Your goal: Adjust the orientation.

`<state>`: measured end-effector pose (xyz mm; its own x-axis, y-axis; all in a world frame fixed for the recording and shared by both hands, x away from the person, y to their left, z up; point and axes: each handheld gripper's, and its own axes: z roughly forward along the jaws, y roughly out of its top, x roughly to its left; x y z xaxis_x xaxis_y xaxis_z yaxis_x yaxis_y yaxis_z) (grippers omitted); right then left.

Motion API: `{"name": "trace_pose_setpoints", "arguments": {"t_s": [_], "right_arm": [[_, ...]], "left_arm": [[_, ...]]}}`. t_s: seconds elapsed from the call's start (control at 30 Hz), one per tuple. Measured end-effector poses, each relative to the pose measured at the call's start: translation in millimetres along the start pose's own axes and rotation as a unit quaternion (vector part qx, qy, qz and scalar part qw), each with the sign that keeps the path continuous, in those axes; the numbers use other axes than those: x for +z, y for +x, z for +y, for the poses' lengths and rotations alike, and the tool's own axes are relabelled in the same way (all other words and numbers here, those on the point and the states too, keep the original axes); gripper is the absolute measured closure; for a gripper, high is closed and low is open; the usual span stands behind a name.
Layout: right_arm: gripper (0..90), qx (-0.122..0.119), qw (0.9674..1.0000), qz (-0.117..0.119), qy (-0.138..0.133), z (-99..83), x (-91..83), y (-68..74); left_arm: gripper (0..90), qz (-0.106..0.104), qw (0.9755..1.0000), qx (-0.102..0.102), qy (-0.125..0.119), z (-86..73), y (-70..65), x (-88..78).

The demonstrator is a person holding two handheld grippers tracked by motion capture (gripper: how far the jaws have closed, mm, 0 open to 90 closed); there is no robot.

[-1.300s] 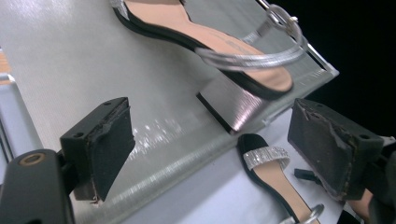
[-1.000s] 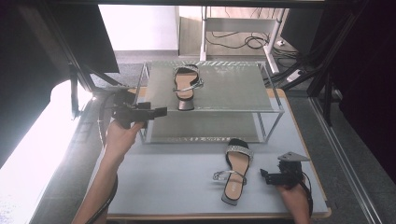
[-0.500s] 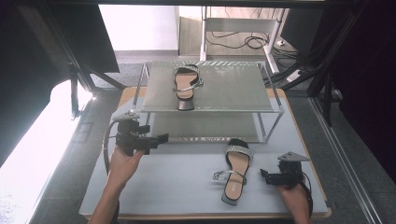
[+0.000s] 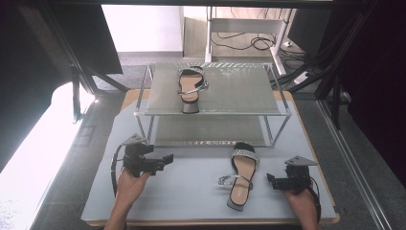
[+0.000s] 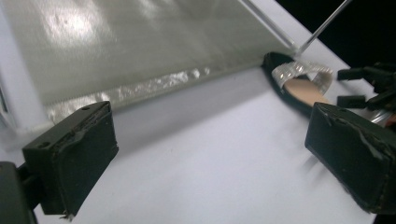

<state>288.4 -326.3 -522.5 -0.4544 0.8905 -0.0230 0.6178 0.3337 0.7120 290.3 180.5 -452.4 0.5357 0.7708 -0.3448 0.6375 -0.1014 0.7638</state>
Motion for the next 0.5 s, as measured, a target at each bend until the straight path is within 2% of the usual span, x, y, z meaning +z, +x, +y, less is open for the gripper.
{"name": "trace_pose_setpoints", "arguments": {"t_s": [0.17, 0.3, 0.5], "right_arm": [[2.6, 0.0, 1.0, 0.0, 0.0, 0.0, 0.0, 0.1], [2.6, 0.0, 1.0, 0.0, 0.0, 0.0, -0.1, 0.0], [2.5, 0.002, 1.0, 0.003, 0.001, 0.2, 0.1, -0.5]], "left_arm": [[2.1, 0.013, 0.9998, 0.012, 0.005, -17.6, -0.4, 8.2], [2.1, 0.035, 0.9987, 0.034, 0.015, -31.7, -4.7, 16.7], [1.2, 0.076, 0.9937, 0.072, 0.039, -47.4, -11.7, 29.3]]}}
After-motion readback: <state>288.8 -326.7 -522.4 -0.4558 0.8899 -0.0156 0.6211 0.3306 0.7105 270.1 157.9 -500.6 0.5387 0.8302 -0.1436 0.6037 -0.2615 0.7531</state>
